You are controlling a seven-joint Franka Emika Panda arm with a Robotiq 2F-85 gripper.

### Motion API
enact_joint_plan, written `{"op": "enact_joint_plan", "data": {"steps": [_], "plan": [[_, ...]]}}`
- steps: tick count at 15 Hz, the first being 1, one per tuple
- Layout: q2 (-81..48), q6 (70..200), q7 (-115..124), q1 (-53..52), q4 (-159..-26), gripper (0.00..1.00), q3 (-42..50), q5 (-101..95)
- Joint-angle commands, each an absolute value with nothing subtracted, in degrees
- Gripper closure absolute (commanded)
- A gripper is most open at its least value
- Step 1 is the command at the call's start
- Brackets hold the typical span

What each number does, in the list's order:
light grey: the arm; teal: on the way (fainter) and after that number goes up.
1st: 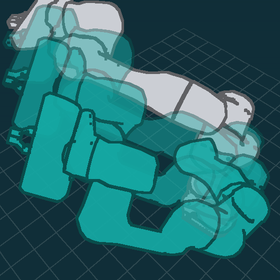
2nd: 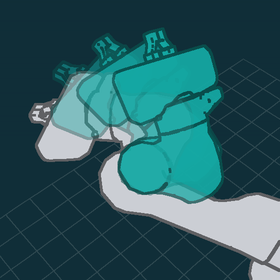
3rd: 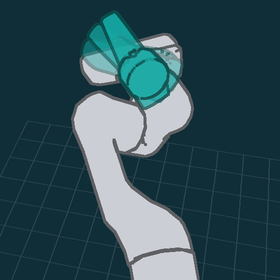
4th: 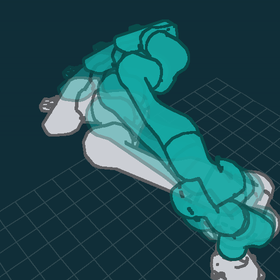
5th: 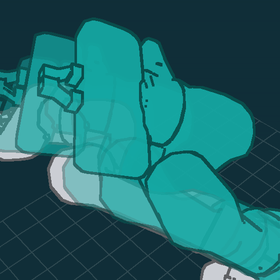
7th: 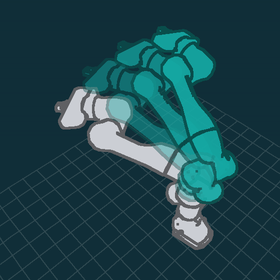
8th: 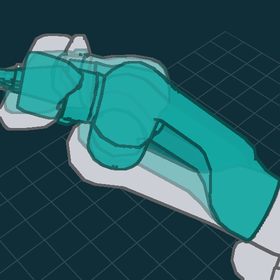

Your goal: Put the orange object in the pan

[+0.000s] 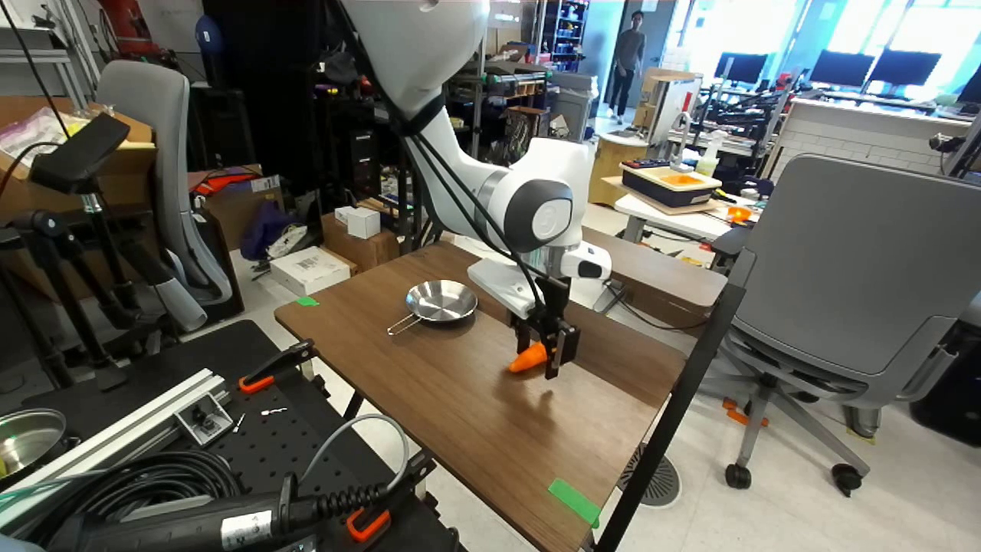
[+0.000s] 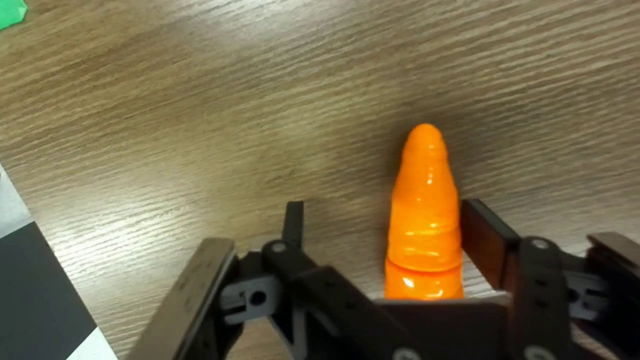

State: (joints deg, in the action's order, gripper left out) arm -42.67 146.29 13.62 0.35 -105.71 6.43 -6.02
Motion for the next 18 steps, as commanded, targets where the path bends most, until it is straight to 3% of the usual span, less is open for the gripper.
{"op": "enact_joint_plan", "data": {"steps": [1,6,18], "plan": [[-43.03,148.05,9.1,1.82,-105.57,0.54,5.38,-4.78],[-42.74,148.23,8.95,1.71,-105.9,0.91,5.5,-4.95],[-39.02,146.71,8.89,-0.18,-107.69,0.91,6.28,-6.88]]}}
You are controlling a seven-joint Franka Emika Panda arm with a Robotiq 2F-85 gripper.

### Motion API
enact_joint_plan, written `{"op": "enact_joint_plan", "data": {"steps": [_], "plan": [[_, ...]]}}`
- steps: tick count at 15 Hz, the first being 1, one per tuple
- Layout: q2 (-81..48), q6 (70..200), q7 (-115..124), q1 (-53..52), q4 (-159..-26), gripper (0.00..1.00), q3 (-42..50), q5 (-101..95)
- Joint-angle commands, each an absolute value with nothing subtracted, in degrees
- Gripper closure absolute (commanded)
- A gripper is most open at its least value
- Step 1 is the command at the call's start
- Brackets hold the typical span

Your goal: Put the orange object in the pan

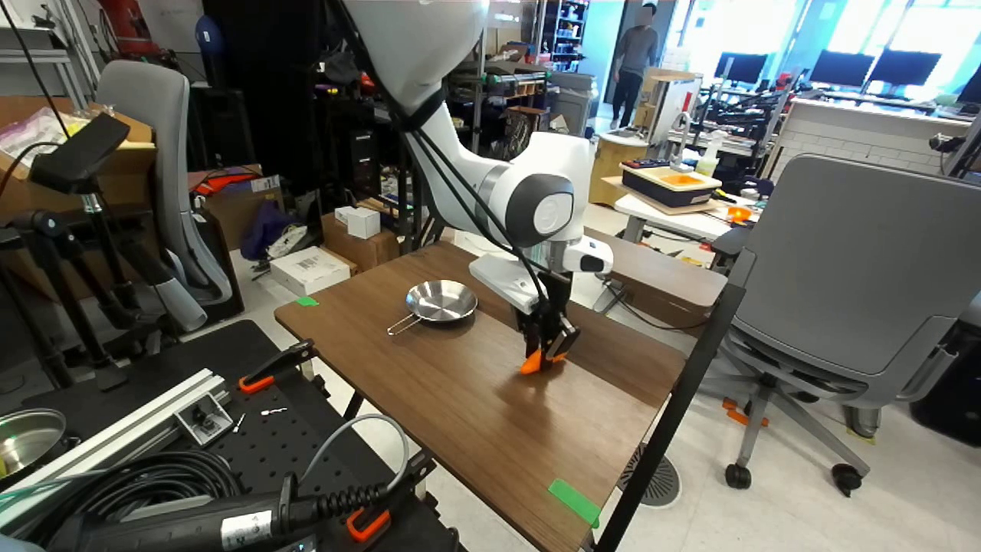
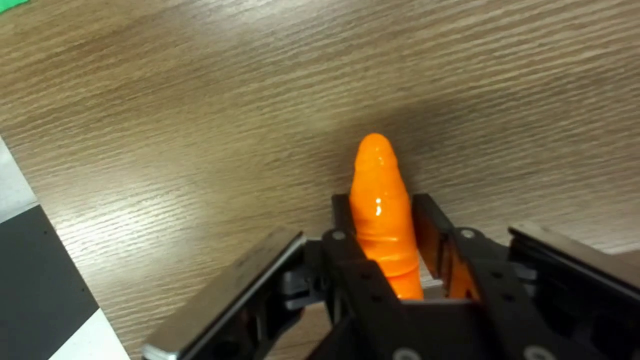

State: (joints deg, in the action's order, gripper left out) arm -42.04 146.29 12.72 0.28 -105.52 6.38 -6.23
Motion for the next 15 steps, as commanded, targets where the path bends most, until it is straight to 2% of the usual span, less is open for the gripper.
{"op": "enact_joint_plan", "data": {"steps": [1,15], "plan": [[-38.56,146.47,8.67,-0.59,-107.66,0.91,6.31,-7.34],[-37.93,133.95,-4.07,-6.7,-101.53,0.91,0.44,-18.06]]}}
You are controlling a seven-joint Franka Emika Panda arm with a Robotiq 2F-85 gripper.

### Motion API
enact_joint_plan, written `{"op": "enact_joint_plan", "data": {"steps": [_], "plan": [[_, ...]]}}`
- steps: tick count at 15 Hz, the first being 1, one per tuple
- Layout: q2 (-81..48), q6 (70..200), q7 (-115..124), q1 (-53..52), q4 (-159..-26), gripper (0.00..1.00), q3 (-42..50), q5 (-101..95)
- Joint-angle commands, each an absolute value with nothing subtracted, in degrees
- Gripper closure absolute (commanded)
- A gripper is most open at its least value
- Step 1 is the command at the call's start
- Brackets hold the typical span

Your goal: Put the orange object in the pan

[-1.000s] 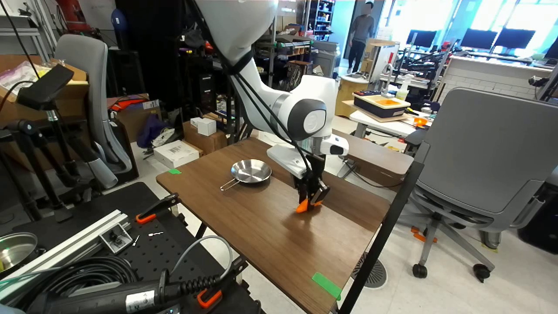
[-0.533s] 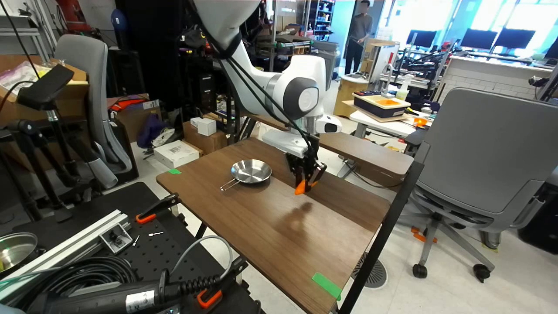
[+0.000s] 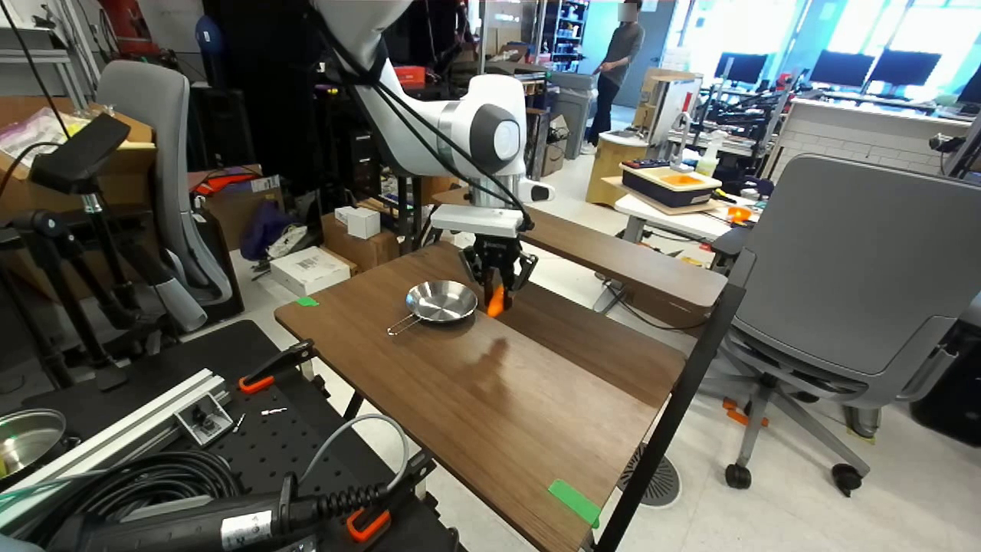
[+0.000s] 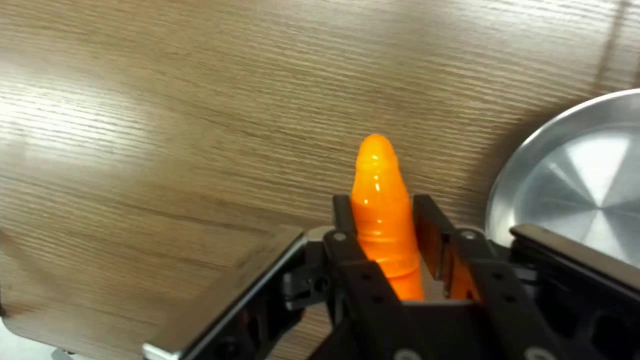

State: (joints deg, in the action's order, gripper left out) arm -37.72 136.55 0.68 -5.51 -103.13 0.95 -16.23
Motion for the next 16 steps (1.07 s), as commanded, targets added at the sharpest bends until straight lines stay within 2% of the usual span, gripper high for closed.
{"op": "enact_joint_plan", "data": {"steps": [1,16], "plan": [[-38.12,133.43,-4.51,-7.08,-101.16,0.91,0.14,-18.56],[-40.54,132.0,-4.73,-12.13,-97.73,0.91,-2.88,-21.18]]}}
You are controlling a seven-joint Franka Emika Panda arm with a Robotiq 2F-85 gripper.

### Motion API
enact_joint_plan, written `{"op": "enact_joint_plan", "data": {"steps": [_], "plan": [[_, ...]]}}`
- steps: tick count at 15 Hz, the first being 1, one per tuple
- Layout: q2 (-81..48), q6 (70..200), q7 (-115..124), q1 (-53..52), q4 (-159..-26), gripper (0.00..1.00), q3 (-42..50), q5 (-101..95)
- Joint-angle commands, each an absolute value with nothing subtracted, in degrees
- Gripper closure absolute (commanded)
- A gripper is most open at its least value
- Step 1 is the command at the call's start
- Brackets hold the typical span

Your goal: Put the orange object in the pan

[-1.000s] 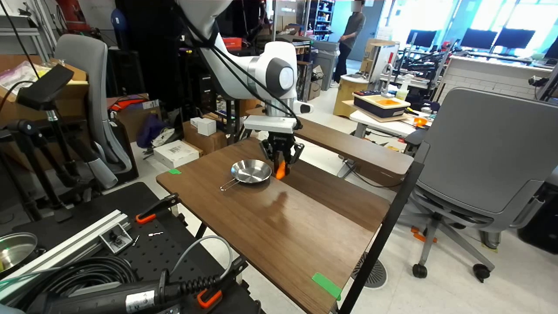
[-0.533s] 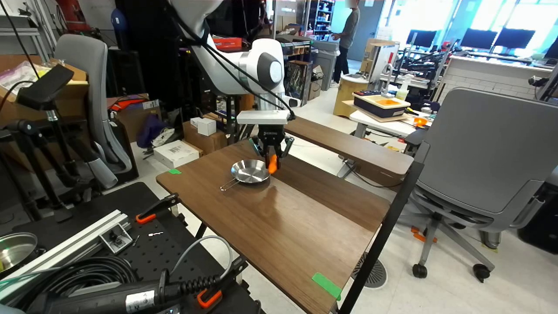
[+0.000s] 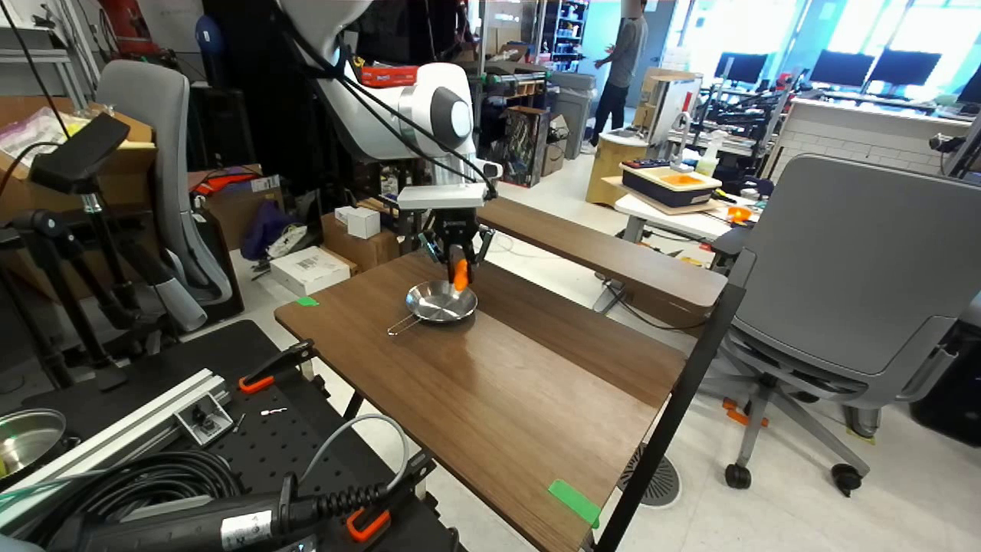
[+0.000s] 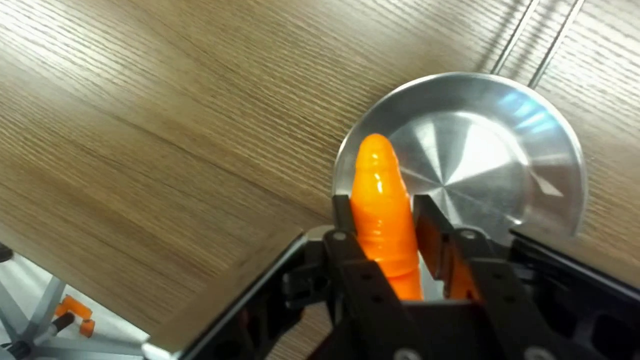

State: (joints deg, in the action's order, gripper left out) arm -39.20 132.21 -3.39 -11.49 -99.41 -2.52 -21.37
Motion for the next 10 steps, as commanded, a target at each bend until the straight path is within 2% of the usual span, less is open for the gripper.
{"op": "enact_joint_plan", "data": {"steps": [1,10], "plan": [[-40.71,131.75,-4.71,-12.27,-97.59,0.91,-3.09,-20.92],[-40.94,130.85,-2.44,-12.84,-98.12,0.91,-4.1,-19.25]]}}
